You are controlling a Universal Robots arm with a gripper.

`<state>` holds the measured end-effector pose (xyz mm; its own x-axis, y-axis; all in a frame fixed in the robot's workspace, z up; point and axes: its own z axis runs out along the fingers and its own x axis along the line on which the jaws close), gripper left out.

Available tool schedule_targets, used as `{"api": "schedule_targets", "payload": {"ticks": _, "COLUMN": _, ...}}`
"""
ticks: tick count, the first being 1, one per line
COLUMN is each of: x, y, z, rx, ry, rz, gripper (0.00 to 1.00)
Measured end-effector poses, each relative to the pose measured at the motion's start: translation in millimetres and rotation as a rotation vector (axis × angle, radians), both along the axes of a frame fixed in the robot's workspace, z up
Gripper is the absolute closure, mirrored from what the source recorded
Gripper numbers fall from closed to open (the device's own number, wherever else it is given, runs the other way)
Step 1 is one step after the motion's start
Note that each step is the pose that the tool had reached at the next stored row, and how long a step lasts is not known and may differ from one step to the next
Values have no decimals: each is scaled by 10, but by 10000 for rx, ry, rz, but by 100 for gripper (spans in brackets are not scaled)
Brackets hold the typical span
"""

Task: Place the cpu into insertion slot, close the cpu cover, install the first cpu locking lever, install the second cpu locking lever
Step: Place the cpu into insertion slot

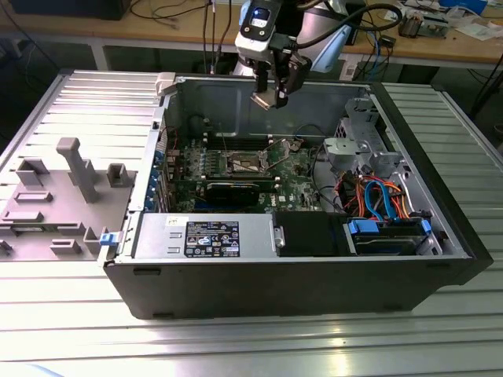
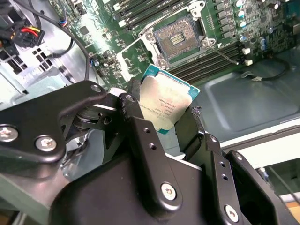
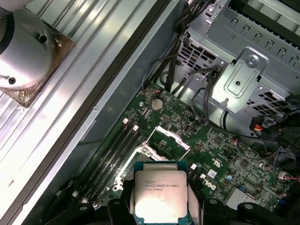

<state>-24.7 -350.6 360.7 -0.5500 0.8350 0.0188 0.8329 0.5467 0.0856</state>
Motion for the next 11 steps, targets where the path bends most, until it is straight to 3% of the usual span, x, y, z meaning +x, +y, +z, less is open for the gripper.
{"api": "schedule_targets", "payload": {"ticks": 10, "x": -1, "y": 0, "z": -2, "rx": 0, "ry": 0, "rz": -1048, "gripper": 46}}
{"api": "schedule_targets", "payload": {"ticks": 11, "x": -1, "y": 0, "z": -3, "rx": 0, "ry": 0, "rz": -1303, "gripper": 46}}
